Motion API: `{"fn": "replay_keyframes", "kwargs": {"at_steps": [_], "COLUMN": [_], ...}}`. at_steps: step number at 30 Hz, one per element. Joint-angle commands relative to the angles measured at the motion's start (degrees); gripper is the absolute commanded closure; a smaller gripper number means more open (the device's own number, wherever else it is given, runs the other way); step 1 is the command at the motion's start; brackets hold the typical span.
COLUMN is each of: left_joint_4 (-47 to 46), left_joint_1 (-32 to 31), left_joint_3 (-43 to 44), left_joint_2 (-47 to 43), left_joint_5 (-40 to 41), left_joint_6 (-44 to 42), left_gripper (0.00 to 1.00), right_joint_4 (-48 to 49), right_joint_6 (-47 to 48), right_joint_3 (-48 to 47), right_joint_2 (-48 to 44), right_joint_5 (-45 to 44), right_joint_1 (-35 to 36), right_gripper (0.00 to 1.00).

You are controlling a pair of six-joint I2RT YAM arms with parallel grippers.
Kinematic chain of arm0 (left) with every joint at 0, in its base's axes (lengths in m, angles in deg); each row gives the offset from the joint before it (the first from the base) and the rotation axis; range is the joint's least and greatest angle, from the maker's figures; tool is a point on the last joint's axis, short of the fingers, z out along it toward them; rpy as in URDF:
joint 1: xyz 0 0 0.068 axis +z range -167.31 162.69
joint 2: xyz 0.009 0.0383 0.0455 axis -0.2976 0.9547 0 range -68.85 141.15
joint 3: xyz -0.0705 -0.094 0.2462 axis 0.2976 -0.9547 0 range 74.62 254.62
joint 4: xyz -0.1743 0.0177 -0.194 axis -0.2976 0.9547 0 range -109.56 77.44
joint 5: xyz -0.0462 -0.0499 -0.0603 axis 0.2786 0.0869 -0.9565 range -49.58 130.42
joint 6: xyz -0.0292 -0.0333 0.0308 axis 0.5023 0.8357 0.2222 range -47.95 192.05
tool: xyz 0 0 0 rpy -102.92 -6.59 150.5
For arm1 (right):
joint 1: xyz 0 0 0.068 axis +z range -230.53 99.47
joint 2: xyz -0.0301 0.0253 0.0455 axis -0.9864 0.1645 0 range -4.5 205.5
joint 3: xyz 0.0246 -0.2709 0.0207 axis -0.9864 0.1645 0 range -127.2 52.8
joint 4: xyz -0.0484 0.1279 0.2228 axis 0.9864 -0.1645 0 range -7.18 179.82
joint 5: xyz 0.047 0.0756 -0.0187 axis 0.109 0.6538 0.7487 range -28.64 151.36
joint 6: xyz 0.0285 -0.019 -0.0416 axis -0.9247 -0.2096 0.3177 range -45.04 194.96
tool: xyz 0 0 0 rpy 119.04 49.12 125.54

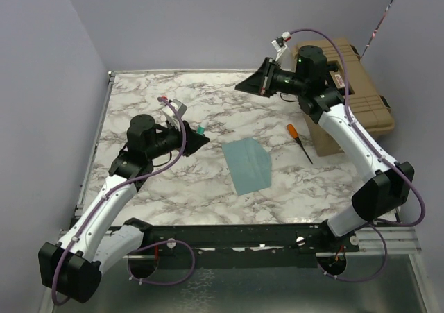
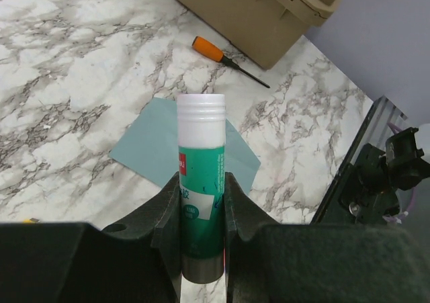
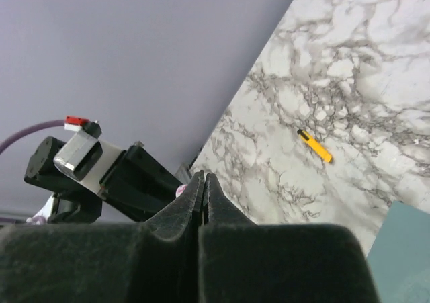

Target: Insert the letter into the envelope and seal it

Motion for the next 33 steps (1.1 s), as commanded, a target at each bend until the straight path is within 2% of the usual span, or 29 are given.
{"fn": "replay_keyframes", "kwargs": {"at_steps": [1, 4, 5, 9, 10, 11, 14, 22, 27, 33], "left_joint_4": [1.05, 0.99, 0.98, 0.97, 0.97, 0.92, 0.93, 0.85, 0.70, 0.26], "left_joint_1": [0.03, -0.02, 0.00, -0.05, -0.03, -0.02, 0.01, -0.05, -0.02, -0.05], "left_joint_3": [-0.17, 0.73, 1.13, 2.49, 2.76, 3.02, 3.56, 4.59, 4.69, 4.77], "left_joint_2": [0.04, 0.82, 1.05, 2.30, 2.64, 2.97, 3.83, 4.84, 4.82, 5.68], "left_joint_5": [-3.31, -4.18, -4.45, -5.43, -5.75, -5.94, -6.87, -8.72, -8.76, -9.64], "left_joint_6": [0.68, 0.62, 0.52, 0.10, -0.04, -0.14, -0.55, -1.11, -1.48, -1.51], "left_gripper": [1.00, 1.00, 1.00, 1.00, 1.00, 1.00, 1.00, 1.00, 1.00, 1.00], "right_joint_4": [0.89, -0.75, -1.26, -2.71, -2.76, -2.80, -2.53, -4.07, -5.97, -1.97], "right_joint_6": [-0.35, 2.25, 2.79, 5.76, 5.97, 5.81, 5.25, 4.89, 4.98, 1.80], "right_joint_3": [-0.59, -0.83, -0.72, -0.21, -0.20, -0.27, 0.30, -0.45, -0.99, -0.07], "right_joint_2": [-2.37, -1.13, -0.49, -0.02, 0.39, 0.91, 2.19, 5.88, 7.45, 8.06], "right_joint_5": [-0.68, 2.10, 3.20, 5.08, 5.76, 6.34, 6.84, 8.92, 8.65, 12.90], "right_joint_1": [-0.36, -0.32, -0.08, 3.43, 4.51, 5.55, 7.58, 9.41, 9.79, 9.92], "right_gripper": [1.00, 1.00, 0.96, 0.53, 0.45, 0.39, 0.32, 0.30, 0.39, 0.49]}}
